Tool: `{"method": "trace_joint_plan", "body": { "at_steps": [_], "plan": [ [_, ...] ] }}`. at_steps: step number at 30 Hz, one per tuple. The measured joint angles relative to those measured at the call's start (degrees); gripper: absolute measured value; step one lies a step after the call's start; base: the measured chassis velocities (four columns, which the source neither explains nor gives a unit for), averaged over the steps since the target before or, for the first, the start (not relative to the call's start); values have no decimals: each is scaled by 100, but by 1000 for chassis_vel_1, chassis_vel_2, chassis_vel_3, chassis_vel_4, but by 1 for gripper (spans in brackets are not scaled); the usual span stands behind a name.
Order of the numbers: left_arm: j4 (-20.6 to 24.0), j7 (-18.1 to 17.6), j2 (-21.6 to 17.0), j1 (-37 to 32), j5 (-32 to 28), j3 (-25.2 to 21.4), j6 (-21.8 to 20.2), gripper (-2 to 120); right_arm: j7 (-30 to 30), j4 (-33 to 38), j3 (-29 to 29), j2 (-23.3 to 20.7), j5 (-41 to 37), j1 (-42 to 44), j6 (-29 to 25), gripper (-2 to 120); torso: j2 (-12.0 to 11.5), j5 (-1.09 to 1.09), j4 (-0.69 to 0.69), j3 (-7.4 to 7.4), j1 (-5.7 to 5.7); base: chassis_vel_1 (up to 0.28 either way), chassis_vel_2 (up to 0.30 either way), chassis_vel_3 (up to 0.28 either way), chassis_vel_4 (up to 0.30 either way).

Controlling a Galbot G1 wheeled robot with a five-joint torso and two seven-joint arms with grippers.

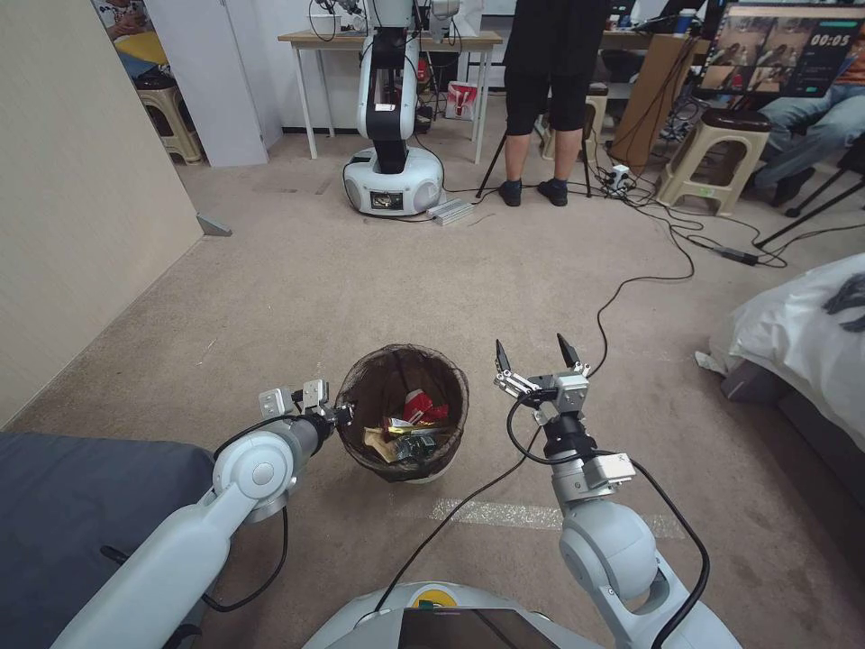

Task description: Pick up the trash bin, then pick up the garbage from the floor and place it into the trash bin.

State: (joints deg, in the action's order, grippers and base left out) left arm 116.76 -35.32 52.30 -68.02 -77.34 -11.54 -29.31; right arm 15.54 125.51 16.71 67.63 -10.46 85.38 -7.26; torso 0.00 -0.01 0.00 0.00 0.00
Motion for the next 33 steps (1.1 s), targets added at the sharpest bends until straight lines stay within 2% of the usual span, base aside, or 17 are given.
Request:
{"method": "trace_joint_plan", "body": {
  "at_steps": [13,33],
  "plan": [
    [-214,16,99,182,-88,164,-42,4,7,2,-25,25,23,-28,19,100,0,1,0,-1,0,0,0,0,0],
    [-755,-38,221,716,52,715,-109,4,12,-34,-132,68,17,-80,14,100,0,1,0,0,0,0,0,0,0]
  ]
}}
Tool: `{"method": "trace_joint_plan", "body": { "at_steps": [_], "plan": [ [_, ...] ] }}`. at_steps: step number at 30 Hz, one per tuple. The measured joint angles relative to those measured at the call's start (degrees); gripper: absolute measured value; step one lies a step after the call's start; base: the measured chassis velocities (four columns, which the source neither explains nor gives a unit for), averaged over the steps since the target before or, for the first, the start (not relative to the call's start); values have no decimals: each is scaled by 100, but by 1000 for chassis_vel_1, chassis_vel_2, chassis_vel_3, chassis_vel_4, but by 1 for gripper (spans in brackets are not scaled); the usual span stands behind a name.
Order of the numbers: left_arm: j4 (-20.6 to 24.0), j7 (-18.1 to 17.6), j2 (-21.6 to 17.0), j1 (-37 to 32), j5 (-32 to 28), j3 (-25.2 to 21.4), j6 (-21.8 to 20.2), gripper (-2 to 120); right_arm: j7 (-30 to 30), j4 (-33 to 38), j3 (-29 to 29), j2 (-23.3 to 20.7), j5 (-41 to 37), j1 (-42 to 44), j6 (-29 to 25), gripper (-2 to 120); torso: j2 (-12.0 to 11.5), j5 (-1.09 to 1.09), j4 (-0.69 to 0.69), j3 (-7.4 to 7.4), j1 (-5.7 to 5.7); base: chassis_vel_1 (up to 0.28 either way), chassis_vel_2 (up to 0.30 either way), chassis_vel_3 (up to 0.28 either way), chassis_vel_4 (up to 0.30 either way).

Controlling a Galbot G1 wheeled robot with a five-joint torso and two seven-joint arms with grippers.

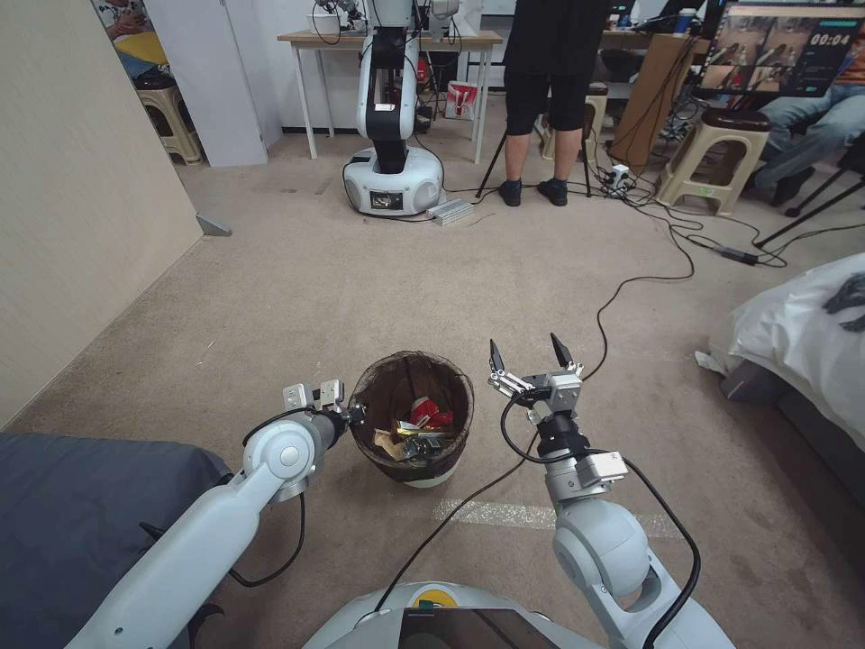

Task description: Pick up the trash bin, then pick up the garbage from the floor and place it into the trash bin.

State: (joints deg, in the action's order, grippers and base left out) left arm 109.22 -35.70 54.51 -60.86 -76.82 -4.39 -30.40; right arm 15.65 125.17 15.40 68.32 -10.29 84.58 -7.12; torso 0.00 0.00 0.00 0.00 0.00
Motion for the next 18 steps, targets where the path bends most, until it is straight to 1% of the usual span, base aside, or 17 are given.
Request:
{"method": "trace_joint_plan", "body": {
  "at_steps": [6,16,18],
  "plan": [
    [-184,-9,55,125,26,108,-14,4,0,-6,-5,9,-4,-13,0,100,0,0,0,0,0,0,0,0,0],
    [-236,-50,65,174,57,177,-52,4,-1,-6,-3,51,-4,6,-1,100,0,0,0,0,0,0,0,0,0],
    [-236,-55,65,178,53,179,-58,5,-1,-6,-3,59,-3,12,-1,100,0,0,0,0,0,0,0,0,0]
  ]
}}
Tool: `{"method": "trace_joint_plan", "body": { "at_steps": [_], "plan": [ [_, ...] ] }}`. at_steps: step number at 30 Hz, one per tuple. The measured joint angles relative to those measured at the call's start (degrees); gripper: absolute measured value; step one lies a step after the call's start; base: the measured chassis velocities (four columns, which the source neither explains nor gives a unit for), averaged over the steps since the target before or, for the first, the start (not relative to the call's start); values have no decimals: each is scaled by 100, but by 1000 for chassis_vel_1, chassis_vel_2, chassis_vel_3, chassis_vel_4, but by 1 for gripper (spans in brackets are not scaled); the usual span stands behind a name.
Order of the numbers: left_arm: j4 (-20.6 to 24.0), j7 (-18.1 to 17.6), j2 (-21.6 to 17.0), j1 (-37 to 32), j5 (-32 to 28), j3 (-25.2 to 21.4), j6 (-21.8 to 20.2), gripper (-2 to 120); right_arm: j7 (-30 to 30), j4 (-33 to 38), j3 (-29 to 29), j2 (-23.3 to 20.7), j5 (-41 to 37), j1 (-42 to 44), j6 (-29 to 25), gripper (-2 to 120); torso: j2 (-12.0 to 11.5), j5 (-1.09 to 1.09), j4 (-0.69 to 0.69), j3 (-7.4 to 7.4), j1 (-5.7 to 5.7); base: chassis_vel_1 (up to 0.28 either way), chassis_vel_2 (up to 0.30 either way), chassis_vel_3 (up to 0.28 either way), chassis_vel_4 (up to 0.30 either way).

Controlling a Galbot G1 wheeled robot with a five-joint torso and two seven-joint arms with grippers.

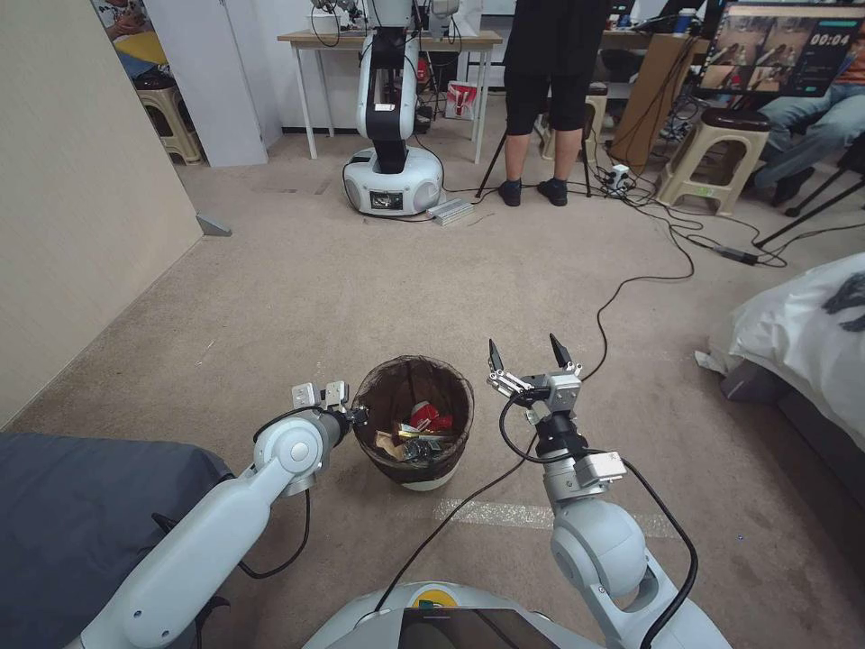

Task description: Pick up the trash bin, then pick up the garbage from the floor and place it into the trash bin.

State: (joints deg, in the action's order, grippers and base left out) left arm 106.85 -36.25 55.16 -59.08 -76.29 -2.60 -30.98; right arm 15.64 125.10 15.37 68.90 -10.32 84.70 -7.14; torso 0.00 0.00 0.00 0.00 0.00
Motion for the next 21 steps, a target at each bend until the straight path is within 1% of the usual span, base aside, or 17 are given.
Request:
{"method": "trace_joint_plan", "body": {
  "at_steps": [2,3,4,5,6,7,9,10,11,12,13,14,16,17,18,20,21],
  "plan": [
    [0,-10,5,17,-7,2,-8,17,-1,1,-1,16,8,20,-4,100,0,0,1,0,0,0,0,0,0],
    [-1,-11,10,18,-6,2,-10,19,-1,2,-1,19,8,22,-5,100,0,0,0,0,0,0,0,0,0],
    [-1,-11,10,18,-6,2,-10,19,-1,2,-1,19,8,22,-5,100,0,0,0,0,0,0,0,0,0],
    [5,1,27,15,17,2,-10,27,-2,2,-1,21,9,23,-5,100,0,0,0,0,0,0,0,0,0],
    [10,4,33,10,31,2,-10,31,-2,2,0,21,9,22,-5,100,0,0,0,0,0,0,0,0,0],
    [10,4,33,10,31,2,-10,31,-2,2,0,21,9,22,-5,100,0,0,0,0,0,0,0,0,0],
    [27,6,41,0,52,2,-5,41,-2,3,0,19,9,20,-5,100,0,0,0,0,0,0,0,0,0],
    [27,6,41,0,52,2,-5,41,-2,3,0,19,9,20,-5,100,0,0,0,0,0,0,0,0,0],
    [44,14,42,-6,58,-6,0,48,-2,4,-1,19,9,16,-4,100,1,0,0,0,0,0,0,0,0],
    [57,18,42,-9,58,-11,5,52,-2,4,-2,20,9,13,-3,100,1,0,0,0,0,0,0,0,0],
    [57,18,42,-9,58,-11,5,52,-2,4,-2,20,9,13,-3,100,1,0,0,0,0,0,0,0,0],
    [83,38,39,-18,63,-24,17,59,-2,4,-10,25,9,6,-1,100,1,0,0,0,0,0,0,0,0],
    [128,142,29,-44,111,-48,71,68,-2,4,-19,32,7,-1,1,100,1,0,0,0,0,0,0,0,0],
    [128,142,29,-44,111,-48,71,68,-2,4,-19,32,7,-1,1,100,1,0,0,0,0,0,0,0,0],
    [179,270,26,-70,183,-76,143,74,-2,4,-20,36,5,-5,2,100,1,0,0,0,0,0,0,0,0],
    [293,540,34,-128,409,-128,336,84,-3,2,-21,52,2,-11,2,100,1,0,0,0,0,0,0,0,0],
    [293,540,34,-128,409,-128,336,84,-3,2,-21,52,2,-11,2,100,1,0,0,0,0,0,0,0,0]
  ]
}}
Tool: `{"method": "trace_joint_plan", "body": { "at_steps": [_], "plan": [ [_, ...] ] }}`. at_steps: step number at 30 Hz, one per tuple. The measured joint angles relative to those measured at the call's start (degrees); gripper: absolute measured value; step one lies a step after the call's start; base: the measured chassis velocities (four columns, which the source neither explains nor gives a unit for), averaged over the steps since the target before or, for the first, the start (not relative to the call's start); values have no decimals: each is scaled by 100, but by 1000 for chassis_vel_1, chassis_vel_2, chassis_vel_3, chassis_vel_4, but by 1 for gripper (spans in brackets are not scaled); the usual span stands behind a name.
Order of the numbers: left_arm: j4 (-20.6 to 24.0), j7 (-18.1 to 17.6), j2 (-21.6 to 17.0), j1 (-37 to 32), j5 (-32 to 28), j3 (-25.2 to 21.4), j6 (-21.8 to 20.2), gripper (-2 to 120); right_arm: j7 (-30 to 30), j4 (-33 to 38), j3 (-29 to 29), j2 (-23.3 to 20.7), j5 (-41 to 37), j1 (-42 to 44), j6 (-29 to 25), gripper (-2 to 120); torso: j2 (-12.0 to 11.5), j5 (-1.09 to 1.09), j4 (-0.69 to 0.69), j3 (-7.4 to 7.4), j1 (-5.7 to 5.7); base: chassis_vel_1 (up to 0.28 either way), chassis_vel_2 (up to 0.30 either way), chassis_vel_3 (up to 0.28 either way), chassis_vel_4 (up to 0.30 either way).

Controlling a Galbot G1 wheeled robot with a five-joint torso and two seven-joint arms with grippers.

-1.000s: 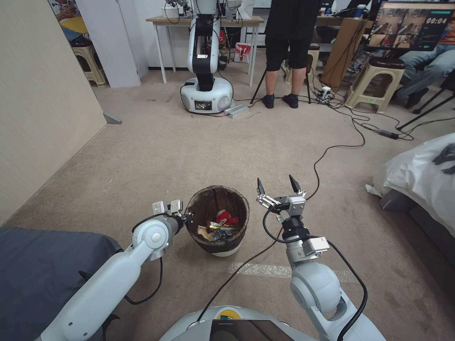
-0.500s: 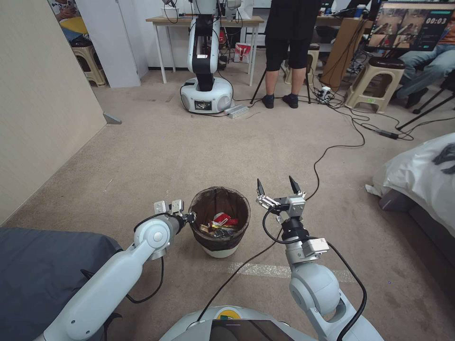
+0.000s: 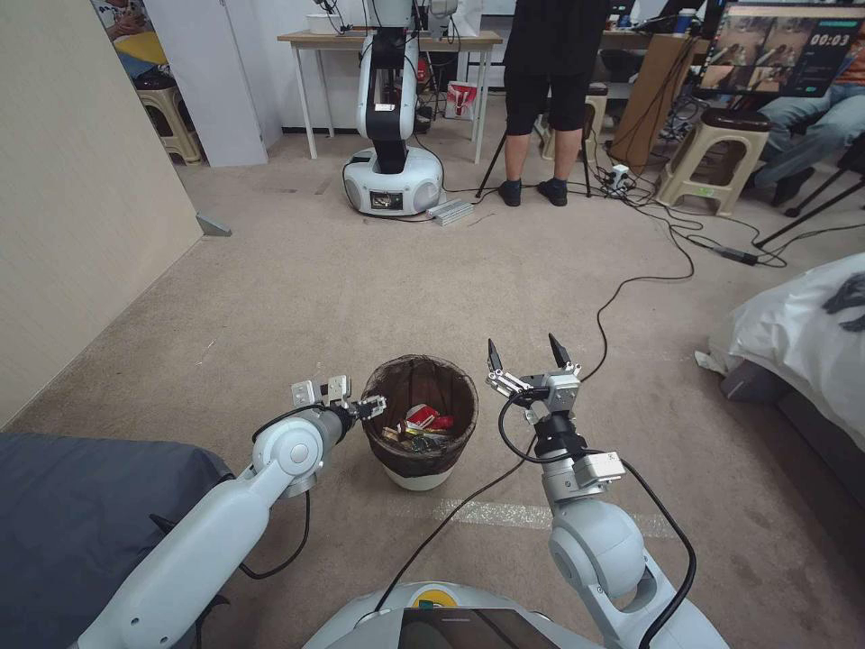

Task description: Pick up the trash bin, then pick up the garbage from the floor and place it into the trash bin.

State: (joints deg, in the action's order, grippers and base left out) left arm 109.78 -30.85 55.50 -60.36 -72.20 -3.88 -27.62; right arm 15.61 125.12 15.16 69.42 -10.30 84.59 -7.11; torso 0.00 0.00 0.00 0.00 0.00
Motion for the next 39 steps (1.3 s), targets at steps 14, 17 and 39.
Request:
{"method": "trace_joint_plan", "body": {
  "at_steps": [14,17,39],
  "plan": [
    [629,994,432,-1010,4054,-1239,1636,100,-8,-135,353,468,173,94,-82,100,0,0,-3,0,0,0,0,0,0],
    [743,958,531,-1203,4341,-1336,1715,100,-11,-139,577,636,300,253,-126,100,0,0,1,0,0,0,0,0,0],
    [447,976,1550,-2635,6167,-1718,2648,100,86,-822,1010,1041,1032,584,-552,100,0,0,1,0,0,0,0,0,0]
  ]
}}
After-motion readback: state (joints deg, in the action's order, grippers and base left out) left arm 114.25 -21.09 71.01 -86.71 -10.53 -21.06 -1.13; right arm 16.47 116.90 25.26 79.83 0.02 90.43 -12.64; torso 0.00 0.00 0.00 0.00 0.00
